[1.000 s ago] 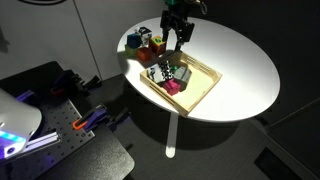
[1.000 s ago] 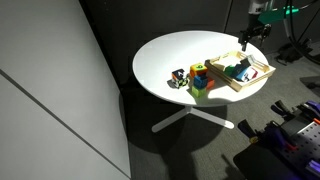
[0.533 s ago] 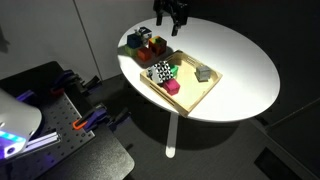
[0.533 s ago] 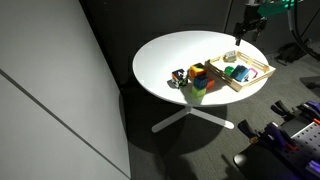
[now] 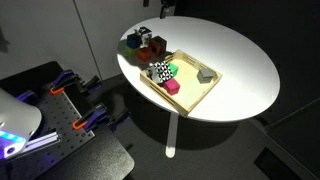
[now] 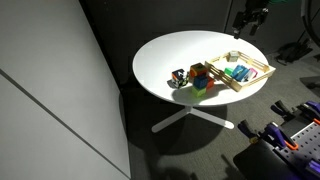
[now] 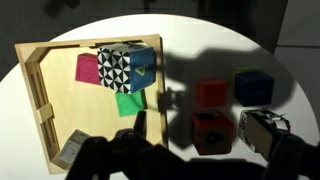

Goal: Put the grey block in the crate

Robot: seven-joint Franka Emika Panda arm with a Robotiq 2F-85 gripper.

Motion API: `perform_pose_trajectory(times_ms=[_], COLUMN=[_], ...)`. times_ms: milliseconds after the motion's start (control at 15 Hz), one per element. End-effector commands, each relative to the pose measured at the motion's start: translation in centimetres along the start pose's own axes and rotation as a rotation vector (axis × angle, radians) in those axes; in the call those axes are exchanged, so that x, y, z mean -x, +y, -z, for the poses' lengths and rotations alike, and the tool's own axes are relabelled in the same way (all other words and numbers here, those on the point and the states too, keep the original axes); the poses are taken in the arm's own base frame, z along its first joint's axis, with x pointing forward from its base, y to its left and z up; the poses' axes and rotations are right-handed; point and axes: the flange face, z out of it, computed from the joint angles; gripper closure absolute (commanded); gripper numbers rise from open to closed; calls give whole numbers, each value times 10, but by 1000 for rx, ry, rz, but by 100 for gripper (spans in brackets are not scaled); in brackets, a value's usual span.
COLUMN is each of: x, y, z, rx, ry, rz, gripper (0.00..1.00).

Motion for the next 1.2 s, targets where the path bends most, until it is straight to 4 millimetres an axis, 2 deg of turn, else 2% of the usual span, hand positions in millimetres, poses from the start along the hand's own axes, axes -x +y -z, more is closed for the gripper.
perform_pose_trajectory(times_ms=[0,267,733,933,1000,1133], x=[23,43,70,77,66,71], y=[-10,-22,-36,-38,-37,-38], z=[19,40,75,83,78,81], rx=[-16,20,90,103,87,87], ry=[-33,-63,37,82,42,58], rz=[34,43,22,-10,15,7], gripper=[0,0,0,0,0,0])
